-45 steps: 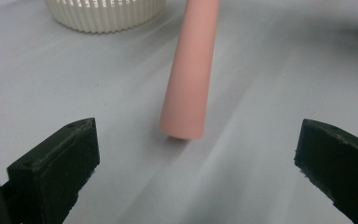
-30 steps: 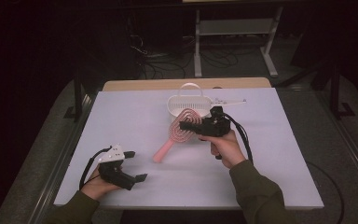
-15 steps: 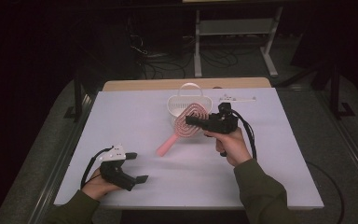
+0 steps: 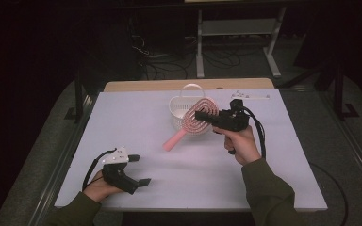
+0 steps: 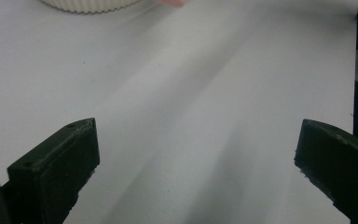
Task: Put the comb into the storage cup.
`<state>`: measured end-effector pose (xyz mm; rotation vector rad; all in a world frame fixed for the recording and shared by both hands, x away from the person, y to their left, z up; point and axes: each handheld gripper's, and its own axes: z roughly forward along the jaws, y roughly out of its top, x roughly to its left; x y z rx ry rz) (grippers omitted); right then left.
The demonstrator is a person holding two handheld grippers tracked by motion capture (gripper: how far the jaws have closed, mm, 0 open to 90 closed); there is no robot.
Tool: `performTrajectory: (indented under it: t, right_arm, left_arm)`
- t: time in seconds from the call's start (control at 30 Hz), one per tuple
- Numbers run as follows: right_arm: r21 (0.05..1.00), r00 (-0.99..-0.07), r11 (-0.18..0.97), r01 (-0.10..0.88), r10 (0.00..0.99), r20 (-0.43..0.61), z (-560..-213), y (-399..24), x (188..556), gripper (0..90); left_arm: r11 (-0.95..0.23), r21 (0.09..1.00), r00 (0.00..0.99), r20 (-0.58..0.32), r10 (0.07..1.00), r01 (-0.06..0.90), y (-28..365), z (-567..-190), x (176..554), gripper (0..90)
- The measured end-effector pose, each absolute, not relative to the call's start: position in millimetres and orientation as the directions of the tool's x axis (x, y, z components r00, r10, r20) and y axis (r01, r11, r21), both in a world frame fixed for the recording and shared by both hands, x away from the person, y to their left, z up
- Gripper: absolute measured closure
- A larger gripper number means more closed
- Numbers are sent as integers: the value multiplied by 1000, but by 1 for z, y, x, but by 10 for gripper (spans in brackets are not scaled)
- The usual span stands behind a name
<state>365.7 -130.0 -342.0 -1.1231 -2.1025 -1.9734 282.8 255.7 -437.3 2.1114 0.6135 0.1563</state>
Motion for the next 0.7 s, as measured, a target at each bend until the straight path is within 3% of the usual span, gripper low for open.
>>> performTrajectory:
  t: [0.7]
  right_arm:
    - [862,-715,-140,488,502,487,-325,-158,366,629]
  left_arm:
    - [-466,807,865,-106,490,363,256,-437,282,0]
